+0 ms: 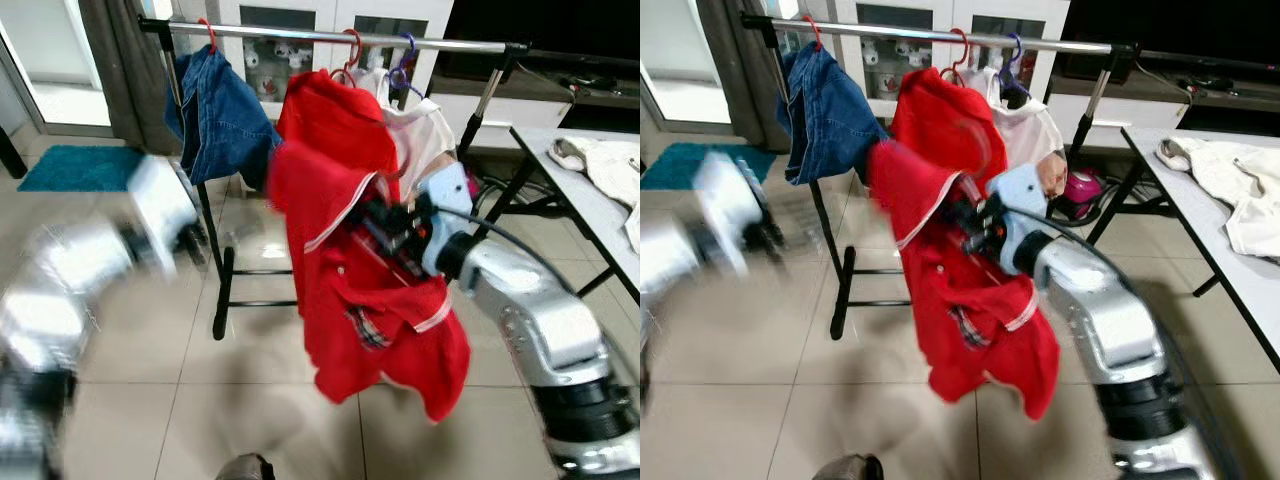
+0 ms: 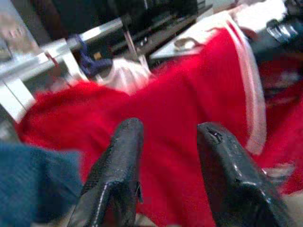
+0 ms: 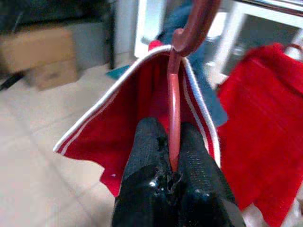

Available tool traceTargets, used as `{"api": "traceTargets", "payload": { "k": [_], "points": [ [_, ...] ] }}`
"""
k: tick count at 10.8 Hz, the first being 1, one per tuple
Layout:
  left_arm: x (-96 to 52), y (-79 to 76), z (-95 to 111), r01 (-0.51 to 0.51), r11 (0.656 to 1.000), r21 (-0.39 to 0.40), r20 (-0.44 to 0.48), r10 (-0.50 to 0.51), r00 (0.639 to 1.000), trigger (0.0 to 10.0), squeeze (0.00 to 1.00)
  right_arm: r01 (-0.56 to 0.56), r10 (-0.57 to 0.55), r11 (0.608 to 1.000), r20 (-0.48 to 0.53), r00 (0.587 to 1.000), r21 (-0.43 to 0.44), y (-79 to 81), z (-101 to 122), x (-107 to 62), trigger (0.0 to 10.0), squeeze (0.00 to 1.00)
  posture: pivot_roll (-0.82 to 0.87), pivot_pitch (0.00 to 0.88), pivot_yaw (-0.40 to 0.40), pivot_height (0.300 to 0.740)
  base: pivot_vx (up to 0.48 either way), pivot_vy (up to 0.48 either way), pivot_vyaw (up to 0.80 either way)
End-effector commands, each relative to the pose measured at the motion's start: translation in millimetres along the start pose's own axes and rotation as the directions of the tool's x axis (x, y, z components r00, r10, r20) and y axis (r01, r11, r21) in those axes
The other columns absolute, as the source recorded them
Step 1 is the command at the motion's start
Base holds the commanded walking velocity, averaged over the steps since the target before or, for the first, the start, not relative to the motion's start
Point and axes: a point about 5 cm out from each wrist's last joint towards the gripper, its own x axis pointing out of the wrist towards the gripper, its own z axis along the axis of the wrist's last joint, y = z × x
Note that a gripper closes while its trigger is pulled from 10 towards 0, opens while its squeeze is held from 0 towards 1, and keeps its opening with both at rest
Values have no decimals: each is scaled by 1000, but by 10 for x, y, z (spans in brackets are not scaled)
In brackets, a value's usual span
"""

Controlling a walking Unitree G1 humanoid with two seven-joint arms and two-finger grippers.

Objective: Hang hanger

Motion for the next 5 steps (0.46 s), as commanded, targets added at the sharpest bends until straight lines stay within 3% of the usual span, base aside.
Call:
{"api": "traceTargets", "payload": {
  "k": [1, 2, 4, 5],
  "points": [
    [-33, 84, 56, 35, 999, 20, 4, -35, 999, 10000, 1000, -83, 88, 994, 61, 994, -75, 43, 177, -35, 10000, 0, -33, 0, -54, 740, 0, 0, 0],
    [-26, 134, 100, 78, 996, 41, -4, -78, 997, 10000, 1000, -134, 140, 985, 51, 989, -107, 54, 193, -60, 10000, 0, -33, 0, -52, 740, 0, 0, 0],
    [85, 99, 236, 277, 959, 59, 8, -278, 961, 10000, 1000, -289, 296, 938, 13, 955, -192, 122, 238, -119, 10000, 0, -34, 0, -44, 740, 0, 0, 0],
    [182, 14, 276, 402, 914, 44, 25, -403, 915, 10000, 0, -347, 355, 912, -1, 935, -220, 146, 256, -127, 10000, 0, -31, 0, -42, 740, 0, 0, 0]
  ]
}}
